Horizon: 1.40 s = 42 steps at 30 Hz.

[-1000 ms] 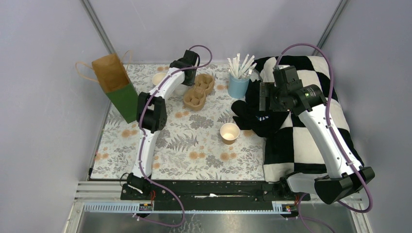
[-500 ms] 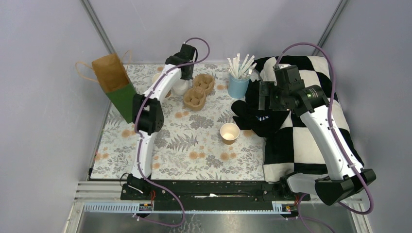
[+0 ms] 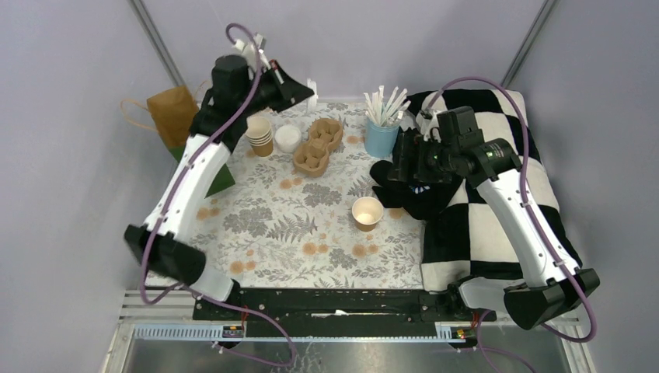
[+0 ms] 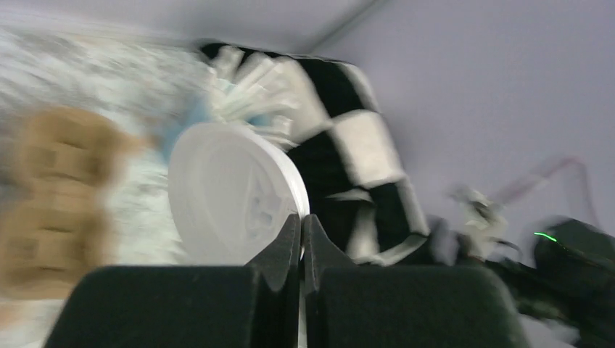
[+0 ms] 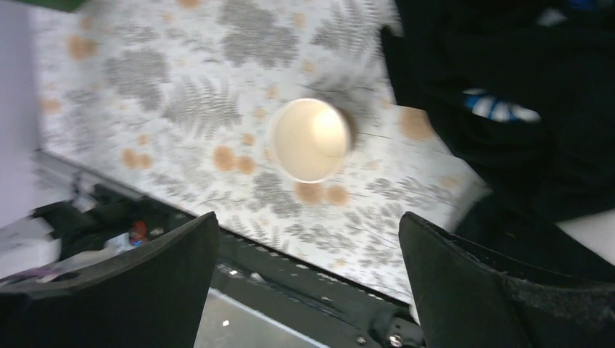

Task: Pack the takeout coffee

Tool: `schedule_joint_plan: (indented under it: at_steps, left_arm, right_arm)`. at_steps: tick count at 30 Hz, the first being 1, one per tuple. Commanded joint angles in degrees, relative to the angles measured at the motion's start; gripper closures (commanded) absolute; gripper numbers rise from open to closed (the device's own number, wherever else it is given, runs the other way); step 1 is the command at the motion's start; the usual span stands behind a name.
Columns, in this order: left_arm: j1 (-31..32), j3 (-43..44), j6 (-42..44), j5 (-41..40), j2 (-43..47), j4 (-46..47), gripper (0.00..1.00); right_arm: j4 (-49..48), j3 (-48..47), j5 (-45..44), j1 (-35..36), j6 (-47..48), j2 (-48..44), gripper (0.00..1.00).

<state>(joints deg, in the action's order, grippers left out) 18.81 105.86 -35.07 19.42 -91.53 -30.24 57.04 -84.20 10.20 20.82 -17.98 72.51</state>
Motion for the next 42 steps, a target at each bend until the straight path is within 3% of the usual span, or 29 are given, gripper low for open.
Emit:
schedule_joint_plan:
  at_steps: [1,4,6,15,27,42]
  left_arm:
    - [-0.6,-25.1,-35.4,23.1,7.9,43.9,1.00]
    - [0.4,-38.6,-54.1,24.5,11.3,70.0,1.00]
    - [2.6,-42.7,-58.0,24.0,12.4,75.2,1.00]
    - [11.2,-47.8,-57.4,20.3,14.2,74.4,1.00]
    - [11.9,-48.0,-56.4,20.2,13.4,71.9,1.00]
    - [12.6,-48.0,-56.1,21.3,12.3,70.7,1.00]
  right_arm:
    - [-11.1,0.4,18.3,-0.2,-4.7,-1.2,0.00]
    - [-21.6,3.4,25.5,-0.2,-10.7,-3.0,0.00]
    - [-29.2,5.2,29.2,-0.2,-15.2,-3.5,0.00]
    - [-37.9,7.5,34.0,-0.2,-20.5,-2.3,0.00]
    - [-27.8,3.8,24.6,-0.2,-14.0,-2.9,0.00]
    - [-36.8,5.5,29.9,-0.2,-16.6,-1.8,0.00]
